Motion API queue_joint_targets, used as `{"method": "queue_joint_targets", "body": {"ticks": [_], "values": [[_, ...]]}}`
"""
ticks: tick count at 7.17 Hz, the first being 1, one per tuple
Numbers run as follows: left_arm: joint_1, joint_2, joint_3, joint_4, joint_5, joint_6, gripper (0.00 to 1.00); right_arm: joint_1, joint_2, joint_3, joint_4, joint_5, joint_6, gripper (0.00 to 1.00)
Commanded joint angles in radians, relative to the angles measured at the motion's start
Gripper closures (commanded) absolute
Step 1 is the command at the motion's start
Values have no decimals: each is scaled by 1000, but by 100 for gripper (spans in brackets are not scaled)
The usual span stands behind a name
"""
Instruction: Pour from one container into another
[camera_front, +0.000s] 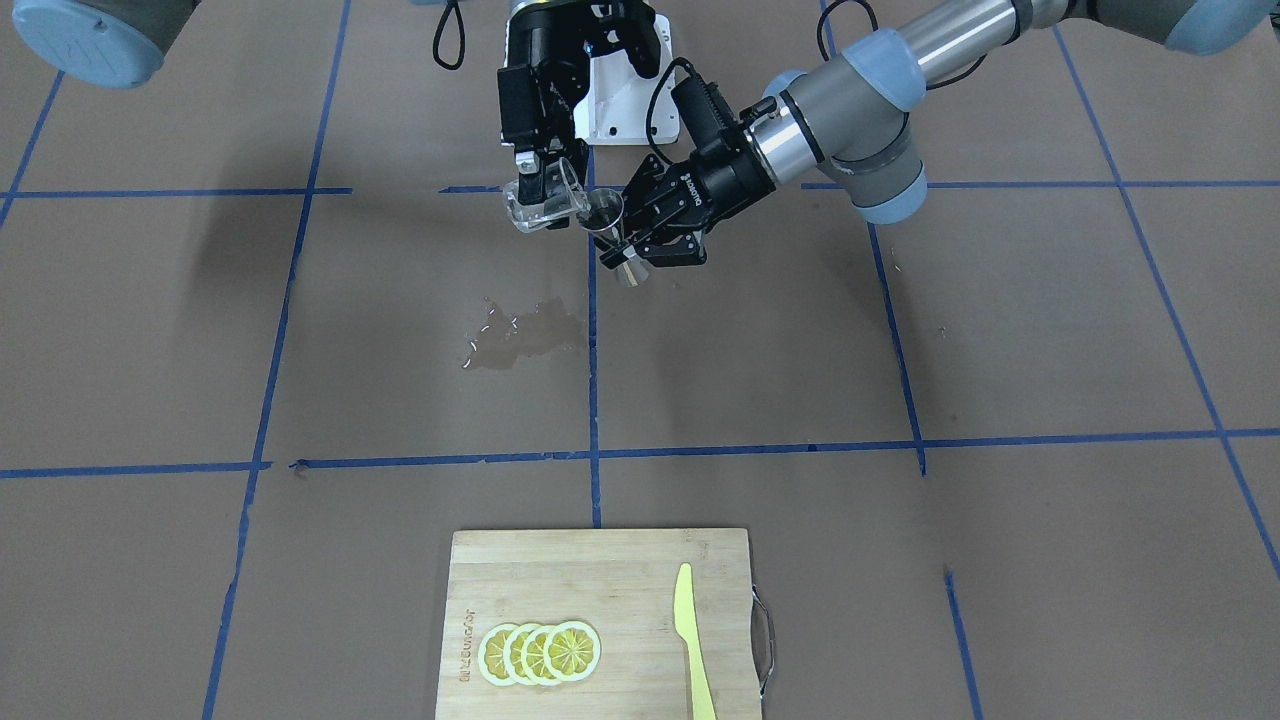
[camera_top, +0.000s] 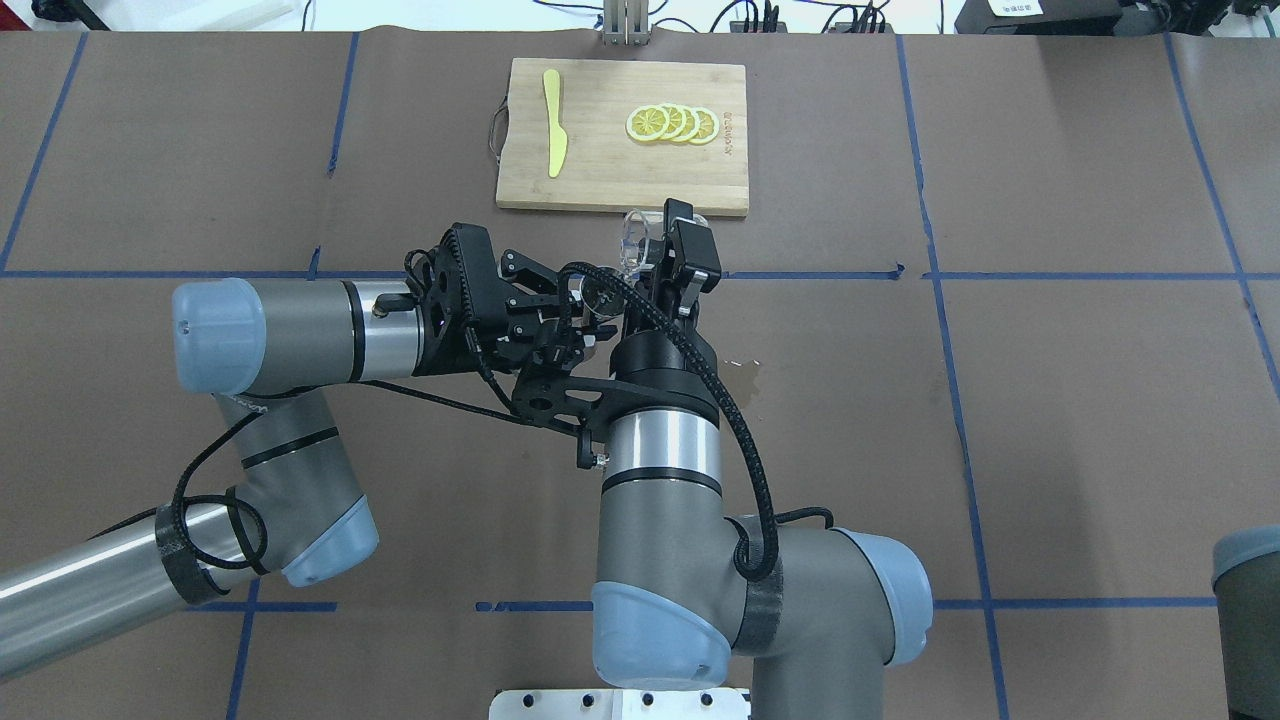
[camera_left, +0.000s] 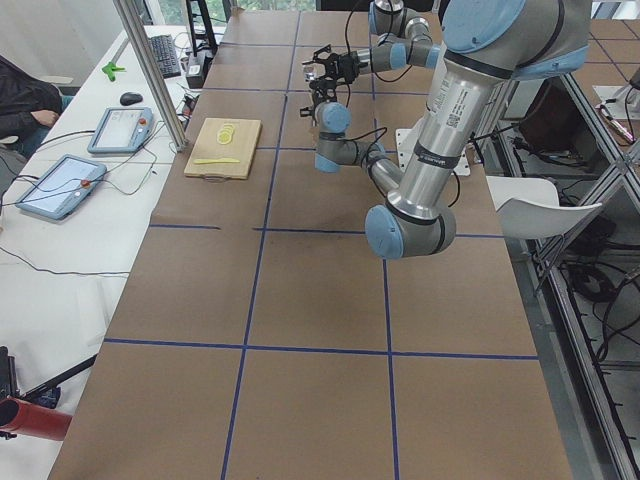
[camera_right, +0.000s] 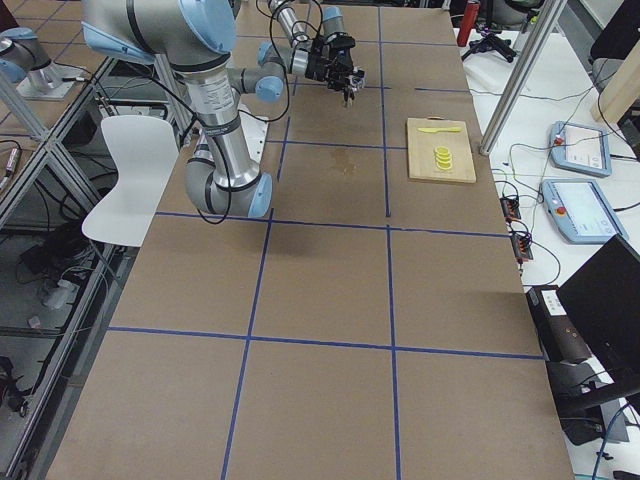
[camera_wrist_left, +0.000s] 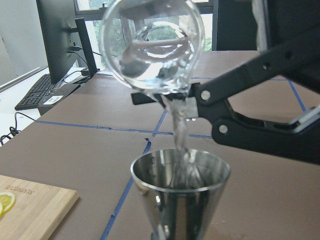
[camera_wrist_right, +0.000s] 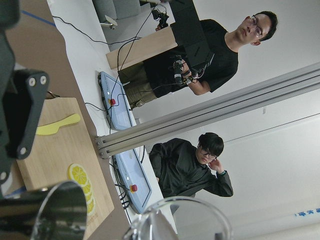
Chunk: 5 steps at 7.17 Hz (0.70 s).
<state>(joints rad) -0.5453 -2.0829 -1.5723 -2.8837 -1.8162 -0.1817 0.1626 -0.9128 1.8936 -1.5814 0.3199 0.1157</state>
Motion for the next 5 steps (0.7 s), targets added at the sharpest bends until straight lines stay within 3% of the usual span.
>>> {"method": "queue_joint_targets", "body": {"ticks": [1,5], "values": [[-1,0,0,0,0,-1,100,0,0,-2,0,-7,-16,100],[1,1,0,3,0,2,100,0,0,-1,-5,-9,-63,100]]}}
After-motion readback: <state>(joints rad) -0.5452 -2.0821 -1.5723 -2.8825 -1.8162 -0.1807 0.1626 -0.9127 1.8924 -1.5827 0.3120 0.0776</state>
